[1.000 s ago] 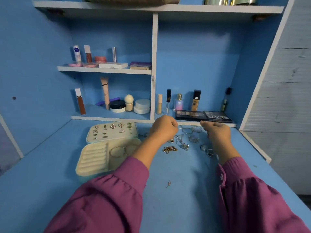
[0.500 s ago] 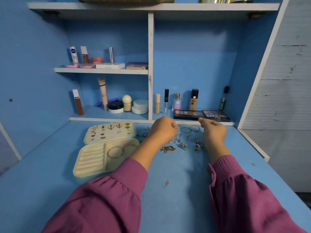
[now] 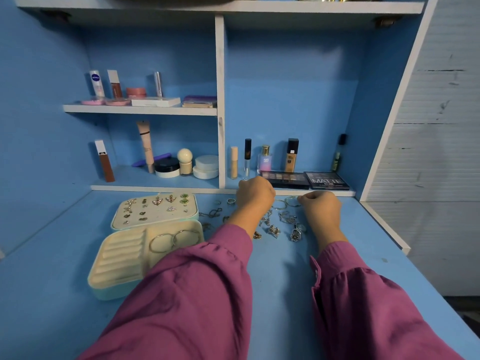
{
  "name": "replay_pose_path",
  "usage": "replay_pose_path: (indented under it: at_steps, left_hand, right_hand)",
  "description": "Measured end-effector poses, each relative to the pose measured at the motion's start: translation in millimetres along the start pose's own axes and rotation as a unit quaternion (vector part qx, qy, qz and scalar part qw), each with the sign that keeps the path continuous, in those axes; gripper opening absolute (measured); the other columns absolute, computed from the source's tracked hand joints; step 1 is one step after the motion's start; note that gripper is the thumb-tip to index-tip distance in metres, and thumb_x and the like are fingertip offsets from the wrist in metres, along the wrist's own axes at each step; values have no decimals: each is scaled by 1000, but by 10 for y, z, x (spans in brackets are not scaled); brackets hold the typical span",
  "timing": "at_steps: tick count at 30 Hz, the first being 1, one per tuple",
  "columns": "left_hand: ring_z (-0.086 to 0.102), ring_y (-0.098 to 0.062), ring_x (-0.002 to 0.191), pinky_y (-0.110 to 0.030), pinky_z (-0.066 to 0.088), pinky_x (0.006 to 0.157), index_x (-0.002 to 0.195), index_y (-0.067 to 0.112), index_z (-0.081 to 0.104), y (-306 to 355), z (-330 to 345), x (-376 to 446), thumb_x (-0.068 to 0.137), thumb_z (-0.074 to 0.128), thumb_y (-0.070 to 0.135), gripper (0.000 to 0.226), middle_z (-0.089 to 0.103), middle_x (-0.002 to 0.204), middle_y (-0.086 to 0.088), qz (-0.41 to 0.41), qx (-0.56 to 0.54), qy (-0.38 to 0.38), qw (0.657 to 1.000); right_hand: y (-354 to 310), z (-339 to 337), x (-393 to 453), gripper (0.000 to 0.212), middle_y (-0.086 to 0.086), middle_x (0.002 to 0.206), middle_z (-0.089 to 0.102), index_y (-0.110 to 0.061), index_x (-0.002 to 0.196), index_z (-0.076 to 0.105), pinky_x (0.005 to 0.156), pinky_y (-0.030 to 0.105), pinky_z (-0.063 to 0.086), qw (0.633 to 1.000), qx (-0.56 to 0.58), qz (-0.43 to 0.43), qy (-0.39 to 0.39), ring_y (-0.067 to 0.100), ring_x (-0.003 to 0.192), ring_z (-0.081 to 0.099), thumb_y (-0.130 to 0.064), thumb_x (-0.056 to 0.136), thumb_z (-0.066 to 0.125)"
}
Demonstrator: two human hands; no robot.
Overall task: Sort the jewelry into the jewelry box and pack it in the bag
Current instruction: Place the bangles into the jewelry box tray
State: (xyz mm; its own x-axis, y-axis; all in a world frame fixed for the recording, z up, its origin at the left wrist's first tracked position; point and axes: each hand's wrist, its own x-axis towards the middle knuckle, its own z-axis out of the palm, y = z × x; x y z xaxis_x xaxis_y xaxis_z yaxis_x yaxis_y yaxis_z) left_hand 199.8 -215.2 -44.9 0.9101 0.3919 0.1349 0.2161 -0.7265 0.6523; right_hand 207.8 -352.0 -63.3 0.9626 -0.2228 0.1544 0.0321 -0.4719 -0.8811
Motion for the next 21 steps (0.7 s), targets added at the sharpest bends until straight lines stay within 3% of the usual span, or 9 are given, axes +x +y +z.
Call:
replay_pose_path:
  at_steps: [4,6,12,15,17,21]
  left_hand:
    - [44,-25,119,-37,49,89,97,24,75,17,71,93,88,67,25,12,63,116,-4,41,54,-20,998]
    - [43,-26,120,-38,48,89,93,25,75,45,83,105,87,67,26,10,64,115,-3,43,65,-26,997]
    - [42,-29,123,-38,44,92,104,11,68,121,115,112,89,65,21,19,61,119,-12,48,146,-35,987]
    - [46,-31,118,-37,44,88,112,7,61,158,83,61,92,60,17,22,58,122,-16,52,163,-45,984]
    - [48,-31,116,-38,44,90,116,5,58,175,64,22,93,56,13,24,54,124,-17,61,170,-53,982]
    - [41,-31,123,-37,40,92,110,5,59,190,58,-33,95,51,10,18,56,123,-13,85,208,-67,972]
  right_hand:
    - [13,18,58,18,13,87,67,-5,92,74,68,28,41,999,-43,-17,-14,22,77,53,-21,85,68]
    - [20,25,92,22,15,92,69,-3,92,74,69,29,42,998,-61,-18,-20,22,77,52,-23,84,70]
    - [9,61,163,29,17,81,66,2,84,71,61,27,38,993,-113,6,-33,26,70,53,-27,82,72]
    - [-5,91,190,23,15,74,58,0,68,58,59,28,37,991,-132,22,-23,29,70,51,-16,82,65]
    - [-9,99,189,29,12,65,50,-5,58,44,58,29,35,990,-140,23,-18,29,70,49,-10,82,60]
    - [-4,95,182,33,9,63,44,-9,57,39,58,28,33,987,-153,20,-34,28,69,45,-13,83,58]
